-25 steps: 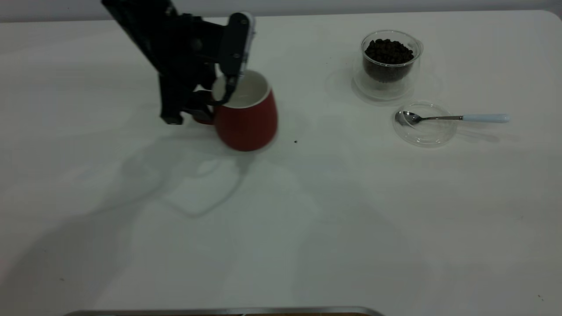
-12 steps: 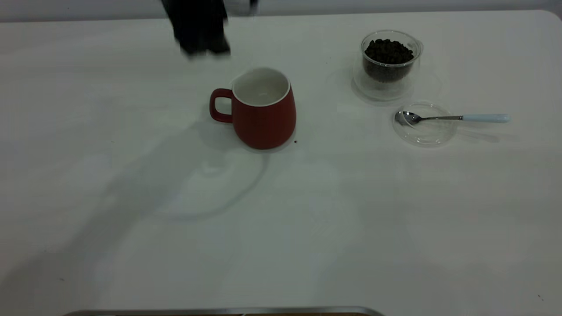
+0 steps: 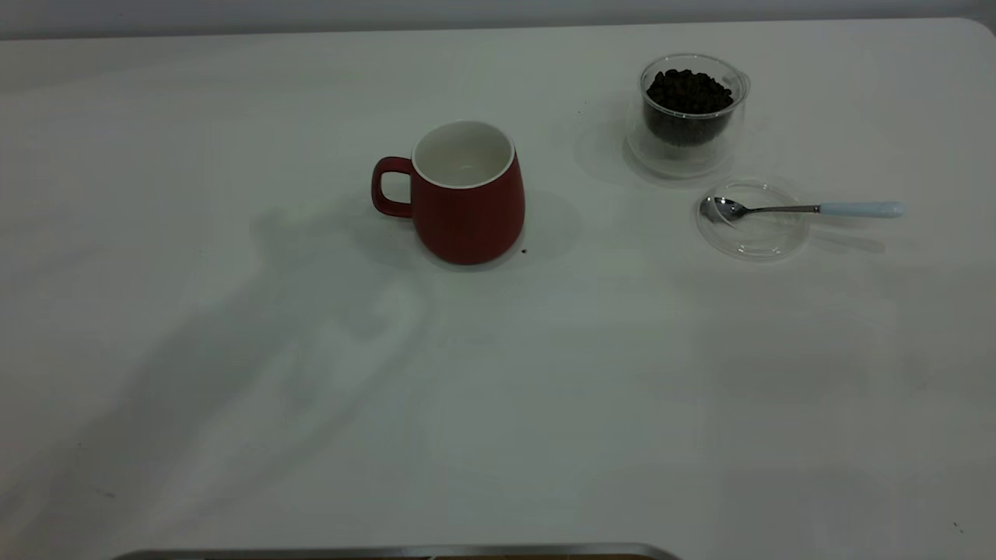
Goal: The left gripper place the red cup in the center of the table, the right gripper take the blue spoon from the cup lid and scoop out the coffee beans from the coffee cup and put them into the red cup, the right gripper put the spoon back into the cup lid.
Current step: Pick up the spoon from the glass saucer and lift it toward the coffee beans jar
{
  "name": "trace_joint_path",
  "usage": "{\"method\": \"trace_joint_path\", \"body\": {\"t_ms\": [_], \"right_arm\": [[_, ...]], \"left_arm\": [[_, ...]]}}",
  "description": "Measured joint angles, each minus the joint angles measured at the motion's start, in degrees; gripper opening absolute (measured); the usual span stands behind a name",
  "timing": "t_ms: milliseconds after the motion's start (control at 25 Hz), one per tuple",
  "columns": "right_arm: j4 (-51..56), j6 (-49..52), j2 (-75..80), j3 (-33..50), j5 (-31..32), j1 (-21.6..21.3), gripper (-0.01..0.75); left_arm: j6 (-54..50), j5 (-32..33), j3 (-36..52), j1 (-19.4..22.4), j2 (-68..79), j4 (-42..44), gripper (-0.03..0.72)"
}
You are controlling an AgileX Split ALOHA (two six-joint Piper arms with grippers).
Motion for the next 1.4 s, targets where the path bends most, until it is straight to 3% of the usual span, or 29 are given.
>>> {"method": "trace_joint_path", "body": {"t_ms": [280, 480, 640, 1040, 1400], "right_arm": [[0.0, 0.0, 0.0, 0.0, 0.0, 0.0, 0.240], [0.0, 0.0, 0.0, 0.0, 0.0, 0.0, 0.240], [0.0, 0.0, 0.0, 0.0, 0.0, 0.0, 0.240], [0.0, 0.0, 0.0, 0.0, 0.0, 0.0, 0.240], [0.0, 0.0, 0.0, 0.0, 0.0, 0.0, 0.240]], "left_arm": [[-16.4, 18.5, 0.0, 0.0, -16.9, 9.3, 0.533], [-22.9, 27.9, 0.1, 0.0, -26.9, 12.5, 0.533], [-24.0, 28.1, 4.3, 0.0, -35.5, 12.7, 0.533], [-27.3, 28.1, 29.2, 0.0, -66.6, 12.4, 0.533], [-27.1, 28.1, 44.7, 1.3, -77.4, 3.6, 0.533]]}}
